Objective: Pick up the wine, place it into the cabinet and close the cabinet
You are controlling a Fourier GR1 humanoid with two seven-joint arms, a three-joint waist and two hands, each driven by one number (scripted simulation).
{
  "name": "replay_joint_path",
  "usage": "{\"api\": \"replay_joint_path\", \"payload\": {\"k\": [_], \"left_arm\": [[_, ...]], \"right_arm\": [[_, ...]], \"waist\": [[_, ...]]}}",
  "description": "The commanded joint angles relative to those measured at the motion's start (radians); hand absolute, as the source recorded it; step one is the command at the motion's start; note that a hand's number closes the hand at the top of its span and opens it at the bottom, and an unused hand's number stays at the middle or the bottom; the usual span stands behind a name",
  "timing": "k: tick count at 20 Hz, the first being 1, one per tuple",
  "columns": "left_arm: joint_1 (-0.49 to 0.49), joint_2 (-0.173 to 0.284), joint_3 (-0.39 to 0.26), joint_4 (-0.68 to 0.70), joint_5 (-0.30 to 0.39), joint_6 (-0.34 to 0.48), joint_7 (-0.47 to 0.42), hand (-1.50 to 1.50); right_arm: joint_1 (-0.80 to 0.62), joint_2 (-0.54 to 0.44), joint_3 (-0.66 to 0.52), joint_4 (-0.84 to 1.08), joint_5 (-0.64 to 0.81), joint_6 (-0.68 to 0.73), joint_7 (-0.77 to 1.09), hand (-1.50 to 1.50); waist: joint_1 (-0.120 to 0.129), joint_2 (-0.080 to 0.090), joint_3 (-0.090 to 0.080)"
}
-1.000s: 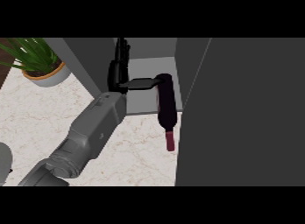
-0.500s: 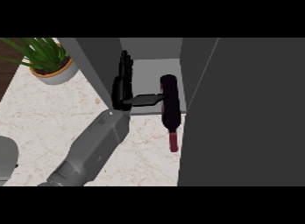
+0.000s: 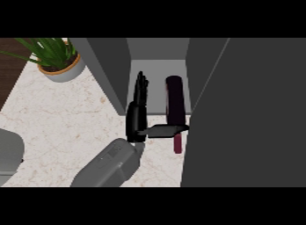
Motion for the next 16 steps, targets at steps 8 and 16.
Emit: {"api": "replay_joint_path", "payload": {"k": [8,16], "left_arm": [[0.275,0.080,-0.087,-0.490,-0.136,0.145,0.115,-1.50],[0.453,0.117,-0.163,-0.707,-0.234,0.195,0.143,-1.50]], "right_arm": [[-0.006,-0.019,-0.062,-0.093,-0.068,-0.009,0.059,-1.50],[-0.088,-0.033,-0.082,-0.012,-0.097,0.006,0.065,-1.50]], "waist": [[0.010,0.001,0.000],[0.012,0.004,0.000]]}}
